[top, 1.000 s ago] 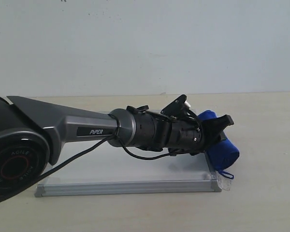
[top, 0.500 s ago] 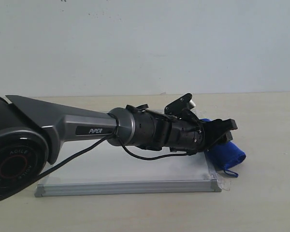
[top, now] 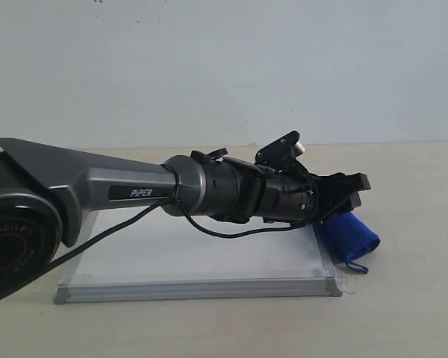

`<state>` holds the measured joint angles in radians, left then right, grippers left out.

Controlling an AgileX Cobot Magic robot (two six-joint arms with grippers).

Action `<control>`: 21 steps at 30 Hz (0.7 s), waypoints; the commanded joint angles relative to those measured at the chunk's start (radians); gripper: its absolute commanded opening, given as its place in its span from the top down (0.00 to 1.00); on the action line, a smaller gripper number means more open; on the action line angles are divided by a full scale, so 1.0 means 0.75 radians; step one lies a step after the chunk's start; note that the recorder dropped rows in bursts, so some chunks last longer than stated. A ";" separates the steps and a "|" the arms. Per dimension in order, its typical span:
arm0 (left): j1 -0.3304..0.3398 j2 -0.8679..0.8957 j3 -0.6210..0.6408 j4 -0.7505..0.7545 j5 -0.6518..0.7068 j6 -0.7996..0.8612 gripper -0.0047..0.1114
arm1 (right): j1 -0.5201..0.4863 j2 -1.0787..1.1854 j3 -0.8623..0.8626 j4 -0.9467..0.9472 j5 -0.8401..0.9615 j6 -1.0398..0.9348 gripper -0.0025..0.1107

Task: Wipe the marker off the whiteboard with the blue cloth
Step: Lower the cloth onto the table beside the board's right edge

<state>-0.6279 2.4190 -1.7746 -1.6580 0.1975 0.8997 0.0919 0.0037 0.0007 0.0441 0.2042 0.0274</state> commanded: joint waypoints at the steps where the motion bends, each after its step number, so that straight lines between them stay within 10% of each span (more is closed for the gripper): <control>1: 0.006 -0.003 0.005 0.045 -0.035 -0.017 0.47 | -0.003 -0.005 -0.001 -0.002 -0.007 -0.005 0.98; 9: 0.051 -0.044 0.011 0.069 -0.040 -0.029 0.51 | -0.003 -0.005 -0.001 -0.002 -0.007 -0.005 0.98; 21: 0.066 -0.060 0.144 0.084 -0.225 -0.018 0.91 | -0.003 -0.005 -0.001 -0.002 -0.007 -0.005 0.98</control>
<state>-0.5817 2.3716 -1.6694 -1.5990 0.0582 0.8788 0.0919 0.0037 0.0007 0.0441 0.2042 0.0274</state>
